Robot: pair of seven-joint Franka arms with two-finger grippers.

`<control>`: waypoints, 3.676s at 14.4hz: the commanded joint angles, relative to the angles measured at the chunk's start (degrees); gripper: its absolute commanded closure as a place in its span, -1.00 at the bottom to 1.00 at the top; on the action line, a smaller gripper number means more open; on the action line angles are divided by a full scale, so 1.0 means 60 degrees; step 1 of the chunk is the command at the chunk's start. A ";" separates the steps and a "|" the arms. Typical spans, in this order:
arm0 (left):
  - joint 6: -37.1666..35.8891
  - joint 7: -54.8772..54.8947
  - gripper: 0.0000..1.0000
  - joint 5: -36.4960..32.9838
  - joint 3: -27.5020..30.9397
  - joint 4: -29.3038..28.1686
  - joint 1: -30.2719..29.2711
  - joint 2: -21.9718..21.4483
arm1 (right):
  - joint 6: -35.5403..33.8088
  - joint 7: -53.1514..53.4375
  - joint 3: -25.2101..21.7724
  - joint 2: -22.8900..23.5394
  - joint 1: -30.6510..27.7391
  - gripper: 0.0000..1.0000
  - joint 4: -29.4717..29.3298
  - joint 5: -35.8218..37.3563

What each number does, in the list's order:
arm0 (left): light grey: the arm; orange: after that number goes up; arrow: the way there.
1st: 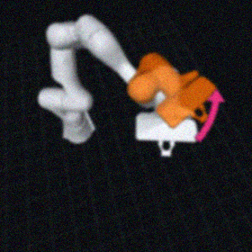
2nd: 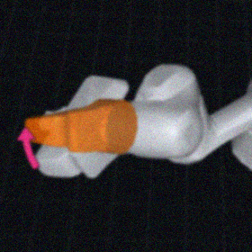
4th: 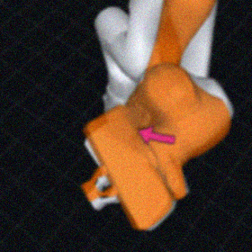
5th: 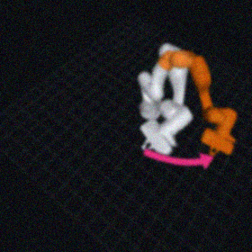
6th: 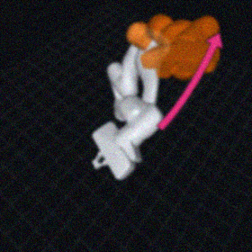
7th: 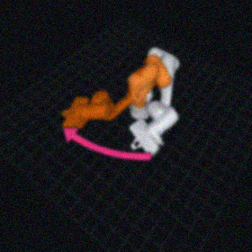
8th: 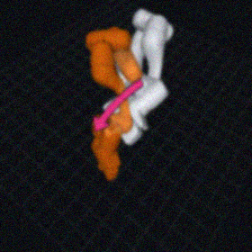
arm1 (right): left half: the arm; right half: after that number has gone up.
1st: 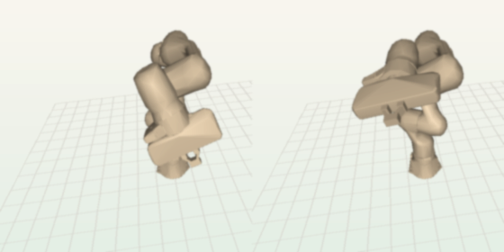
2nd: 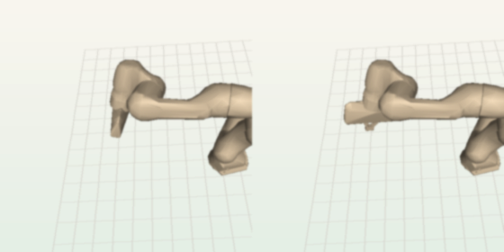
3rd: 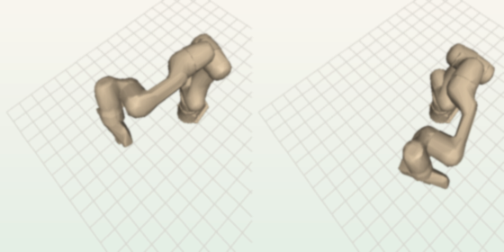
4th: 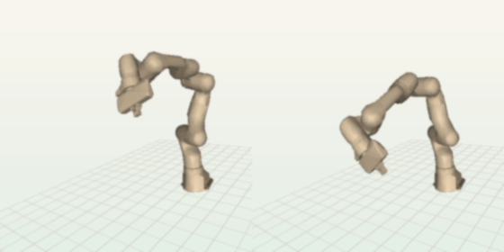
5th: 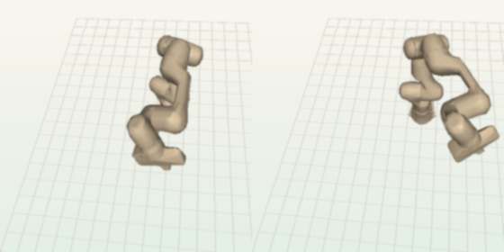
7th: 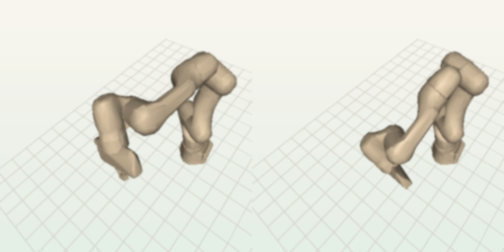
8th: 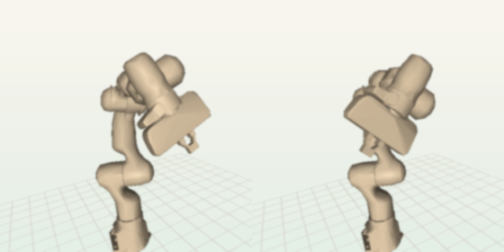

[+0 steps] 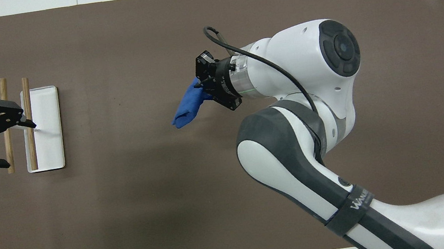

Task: Right arm passes towel to left arm to hang
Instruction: 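Carry the towel toward the left gripper while the left gripper reaches it, then close the left gripper on the towel and open the right gripper, then lower the towel over the rack while the right gripper withdraws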

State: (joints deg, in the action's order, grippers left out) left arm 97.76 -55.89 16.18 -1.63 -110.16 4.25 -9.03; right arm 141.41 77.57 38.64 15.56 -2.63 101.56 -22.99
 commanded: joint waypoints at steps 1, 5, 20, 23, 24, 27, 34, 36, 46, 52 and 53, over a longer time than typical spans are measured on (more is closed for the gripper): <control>0.1688 -0.3185 -1.00 0.0831 -0.0021 -0.1353 0.0301 -0.0560 | 0.1109 0.1232 0.0605 0.0583 0.0086 1.00 -0.0549 -0.0620; 0.3726 -0.6031 -1.00 0.1478 -0.0021 -0.2102 0.0902 -0.0546 | 0.3046 0.2818 0.1118 0.0980 0.0454 1.00 -0.0682 -0.0783; 0.5561 -0.7911 -0.66 0.1830 -0.0035 -0.2631 0.1856 -0.0326 | 0.3677 0.3551 0.1500 0.1200 0.0644 1.00 -0.0770 -0.0768; 0.5532 -0.7912 0.23 0.1932 -0.0035 -0.2572 0.1811 -0.0282 | 0.3677 0.3551 0.1500 0.1214 0.0644 1.00 -0.0784 -0.0754; 0.5503 -0.7912 0.48 0.1947 -0.0035 -0.2558 0.1811 -0.0282 | 0.3677 0.3551 0.1500 0.1215 0.0644 1.00 -0.0784 -0.0754; 0.5444 -0.7912 0.98 0.1947 -0.0035 -0.2543 0.1811 -0.0282 | 0.3677 0.3522 0.1500 0.1215 0.0644 1.00 -0.0784 -0.0739; 0.5488 -0.7795 0.99 0.1932 -0.0006 -0.2368 0.1797 -0.0180 | 0.3663 0.3522 0.1485 0.1214 0.0630 0.51 -0.0784 -0.0768; 0.5488 -0.7795 0.99 0.1932 0.0009 -0.2222 0.1797 -0.0092 | 0.3677 0.3478 0.1485 0.1200 0.0630 -0.99 -0.0784 -0.0710; 0.5183 -0.1787 1.00 0.1918 0.0009 -0.2059 0.0495 0.0041 | 0.3619 -0.1537 0.0375 0.0220 0.0644 -1.00 0.0516 -0.0651; 0.4785 0.3783 1.00 0.1918 0.0023 -0.2118 -0.0355 -0.0004 | 0.2014 -0.8683 -0.1806 -0.1025 0.0630 -1.00 0.2247 -0.0651; 0.4771 0.4198 1.00 0.1918 0.0023 -0.2104 -0.0400 0.0011 | 0.1166 -0.9695 -0.2319 -0.1230 0.0630 -1.00 0.2262 -0.0651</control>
State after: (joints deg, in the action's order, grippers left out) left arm 127.61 -38.38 26.79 -1.38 -123.23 3.17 -9.04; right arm 155.00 30.81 29.36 13.07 1.23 111.72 -26.48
